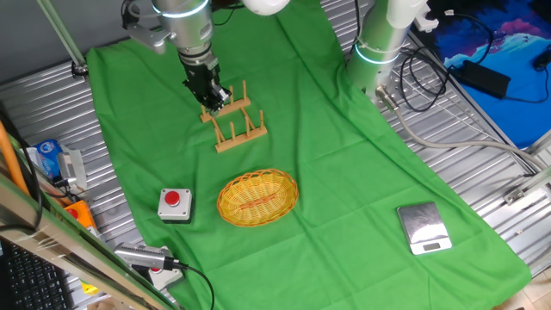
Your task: Put the dish on the dish rack
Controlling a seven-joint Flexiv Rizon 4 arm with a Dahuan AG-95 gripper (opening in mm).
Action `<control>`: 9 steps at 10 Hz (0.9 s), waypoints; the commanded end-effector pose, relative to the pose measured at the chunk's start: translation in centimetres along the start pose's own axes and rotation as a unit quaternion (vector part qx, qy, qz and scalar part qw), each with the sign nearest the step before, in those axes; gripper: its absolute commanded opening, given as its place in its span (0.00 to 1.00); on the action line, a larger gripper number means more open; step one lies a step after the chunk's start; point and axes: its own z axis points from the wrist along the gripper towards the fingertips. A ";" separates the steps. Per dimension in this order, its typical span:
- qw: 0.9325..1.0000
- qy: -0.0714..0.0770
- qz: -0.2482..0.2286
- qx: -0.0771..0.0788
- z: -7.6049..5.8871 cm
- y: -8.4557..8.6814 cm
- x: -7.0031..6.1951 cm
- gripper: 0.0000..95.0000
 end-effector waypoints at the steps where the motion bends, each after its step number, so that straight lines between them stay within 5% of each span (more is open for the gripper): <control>1: 1.000 0.007 -0.008 -0.004 -0.1 0.1 0.0 0.00; 9: 0.999 0.029 -0.012 -0.014 -0.1 0.1 0.0 0.00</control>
